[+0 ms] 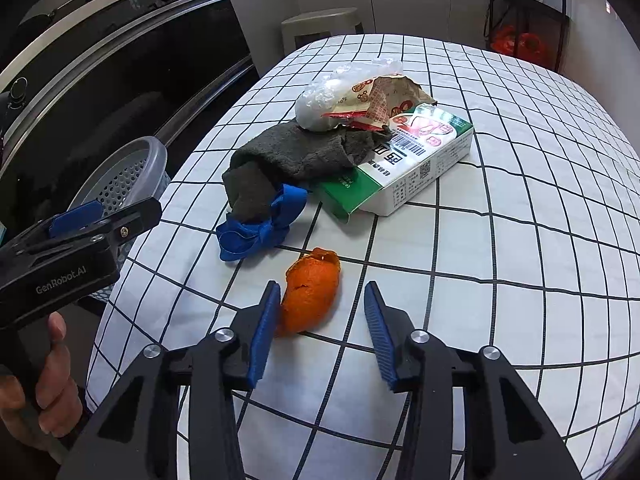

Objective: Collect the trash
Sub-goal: 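Grasp the orange peel with the right tool while the left tool grasps the blue ribbon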

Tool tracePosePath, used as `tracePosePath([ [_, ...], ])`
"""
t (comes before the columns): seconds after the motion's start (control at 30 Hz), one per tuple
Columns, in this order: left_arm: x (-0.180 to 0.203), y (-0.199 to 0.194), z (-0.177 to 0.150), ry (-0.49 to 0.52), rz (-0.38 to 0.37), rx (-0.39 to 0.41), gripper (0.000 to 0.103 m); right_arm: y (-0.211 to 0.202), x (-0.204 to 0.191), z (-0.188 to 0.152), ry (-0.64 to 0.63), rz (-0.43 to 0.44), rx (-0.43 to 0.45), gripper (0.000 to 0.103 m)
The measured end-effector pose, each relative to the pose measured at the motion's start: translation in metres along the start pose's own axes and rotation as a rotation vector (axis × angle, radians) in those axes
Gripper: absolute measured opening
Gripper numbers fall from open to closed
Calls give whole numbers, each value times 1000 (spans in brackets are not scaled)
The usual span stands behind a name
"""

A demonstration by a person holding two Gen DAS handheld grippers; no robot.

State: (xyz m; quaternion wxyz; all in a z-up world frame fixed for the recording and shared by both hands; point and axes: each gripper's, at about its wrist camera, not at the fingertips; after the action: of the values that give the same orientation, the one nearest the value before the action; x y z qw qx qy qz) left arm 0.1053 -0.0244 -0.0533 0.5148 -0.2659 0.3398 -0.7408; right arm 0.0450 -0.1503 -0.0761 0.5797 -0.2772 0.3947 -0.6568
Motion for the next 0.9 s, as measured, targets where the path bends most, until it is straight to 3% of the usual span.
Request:
tracePosePath([
  [0.1,1,0,0,1,-2,-1,90,0,-4,-1,-18,5,-3,26],
  [0.33,7,2,-2,19,-16,-9,90,-3,-4,-2,-26,17,11,19],
  [0.9,56,23,-8,84,-127,-69,92,-29,47,7,131,8,65,18],
])
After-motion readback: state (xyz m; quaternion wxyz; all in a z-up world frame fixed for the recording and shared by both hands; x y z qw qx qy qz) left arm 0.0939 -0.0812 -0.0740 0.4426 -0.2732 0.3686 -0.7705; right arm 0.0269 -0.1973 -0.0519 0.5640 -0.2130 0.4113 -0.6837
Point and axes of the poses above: each gripper's, at about its wrist camera, not at the fingertips, and y roughly the way its jaws point, x to its right, z to its top, and after that the axes turned 6 degrees about -z, right-handed
